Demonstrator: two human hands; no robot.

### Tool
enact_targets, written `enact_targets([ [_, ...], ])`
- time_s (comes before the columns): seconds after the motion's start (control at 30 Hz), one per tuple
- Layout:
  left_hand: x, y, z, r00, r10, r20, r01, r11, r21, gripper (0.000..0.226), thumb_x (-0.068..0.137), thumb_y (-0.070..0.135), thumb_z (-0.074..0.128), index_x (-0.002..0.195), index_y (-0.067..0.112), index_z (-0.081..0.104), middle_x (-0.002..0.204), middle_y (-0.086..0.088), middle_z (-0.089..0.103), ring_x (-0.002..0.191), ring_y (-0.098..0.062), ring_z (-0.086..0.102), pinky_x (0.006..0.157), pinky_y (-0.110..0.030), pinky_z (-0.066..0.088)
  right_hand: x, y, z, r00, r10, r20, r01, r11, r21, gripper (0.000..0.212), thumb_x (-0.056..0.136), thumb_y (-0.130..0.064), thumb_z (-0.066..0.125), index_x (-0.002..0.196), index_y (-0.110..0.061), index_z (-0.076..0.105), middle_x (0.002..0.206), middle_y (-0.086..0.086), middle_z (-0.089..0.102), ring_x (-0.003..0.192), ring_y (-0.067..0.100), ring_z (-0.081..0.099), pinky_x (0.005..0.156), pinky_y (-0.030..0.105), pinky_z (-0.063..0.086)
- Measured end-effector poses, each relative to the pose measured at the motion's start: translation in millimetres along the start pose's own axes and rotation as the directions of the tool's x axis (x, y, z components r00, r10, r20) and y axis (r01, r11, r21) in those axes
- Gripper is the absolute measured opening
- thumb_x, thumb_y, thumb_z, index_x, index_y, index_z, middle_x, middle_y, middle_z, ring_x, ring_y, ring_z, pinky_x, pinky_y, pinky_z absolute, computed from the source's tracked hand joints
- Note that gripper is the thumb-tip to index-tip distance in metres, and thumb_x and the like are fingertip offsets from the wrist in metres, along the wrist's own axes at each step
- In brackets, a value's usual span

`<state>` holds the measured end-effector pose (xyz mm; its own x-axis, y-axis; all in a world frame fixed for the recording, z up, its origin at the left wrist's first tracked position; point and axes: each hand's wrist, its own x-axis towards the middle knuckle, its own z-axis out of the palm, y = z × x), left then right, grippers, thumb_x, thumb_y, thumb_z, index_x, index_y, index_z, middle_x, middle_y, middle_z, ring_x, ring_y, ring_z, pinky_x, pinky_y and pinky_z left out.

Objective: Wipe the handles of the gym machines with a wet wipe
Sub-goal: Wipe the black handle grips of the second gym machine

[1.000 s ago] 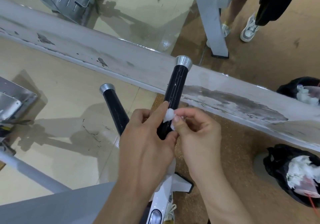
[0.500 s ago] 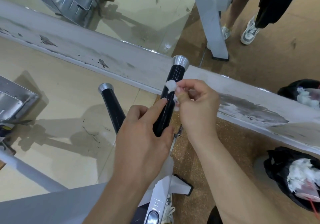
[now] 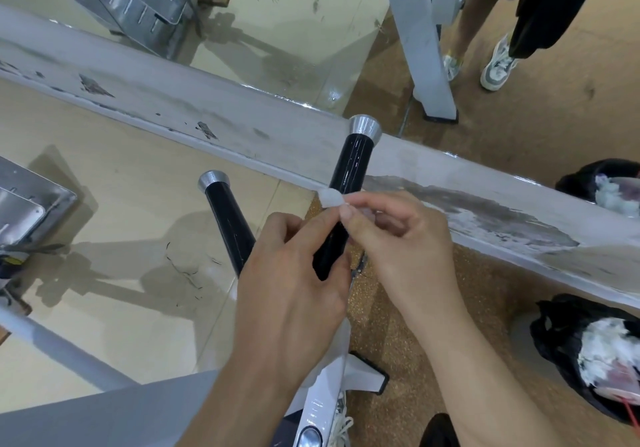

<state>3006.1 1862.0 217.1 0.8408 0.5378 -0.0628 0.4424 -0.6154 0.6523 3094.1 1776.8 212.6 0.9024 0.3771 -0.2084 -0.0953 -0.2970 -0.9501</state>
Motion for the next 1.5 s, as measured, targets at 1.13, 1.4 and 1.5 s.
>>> enact_targets([
  [1.13, 13.3, 7.6, -6.5, 0.995, -0.084, 0.046, 0.083, 0.996, 0.025, 0.027, 0.081, 0.037, 0.058, 0.108, 0.041, 0.058, 0.076, 0.011, 0.044, 0.062, -0.007, 0.049, 0.053, -0.021, 0.038, 62.8, -24.2, 5.4, 0.980, -0.196, 0.028, 0.175, 0.797, -0.577, 0.023, 0.086, -0.008, 0.062, 0.069, -0.023, 0.061, 0.081, -0.006, 0.055, 0.070, -0.001, 0.047, 0.064, 0.002, 0.033],
  [1.4, 14.2, 4.8, -1.1, 0.996, -0.082, -0.033, 0.082, 0.997, 0.007, 0.012, 0.078, 0.037, 0.063, 0.090, 0.040, 0.063, 0.067, 0.010, 0.042, 0.055, -0.006, 0.047, 0.049, -0.017, 0.036, 63.9, -20.2, 7.3, 0.990, -0.144, 0.008, 0.126, 0.832, -0.540, 0.023, 0.087, -0.008, 0.061, 0.069, -0.021, 0.063, 0.088, -0.003, 0.060, 0.076, 0.001, 0.050, 0.068, 0.007, 0.039],
  [1.5, 12.7, 5.6, -2.3, 0.997, -0.068, -0.043, 0.069, 0.997, 0.022, 0.020, 0.078, 0.037, 0.064, 0.097, 0.038, 0.065, 0.067, 0.011, 0.042, 0.054, -0.006, 0.046, 0.048, -0.015, 0.033, 77.6, -20.4, 10.0, 0.989, -0.129, -0.077, 0.079, 0.882, -0.465, 0.023, 0.087, -0.007, 0.060, 0.069, -0.020, 0.063, 0.086, -0.002, 0.059, 0.076, 0.004, 0.051, 0.073, 0.020, 0.044],
])
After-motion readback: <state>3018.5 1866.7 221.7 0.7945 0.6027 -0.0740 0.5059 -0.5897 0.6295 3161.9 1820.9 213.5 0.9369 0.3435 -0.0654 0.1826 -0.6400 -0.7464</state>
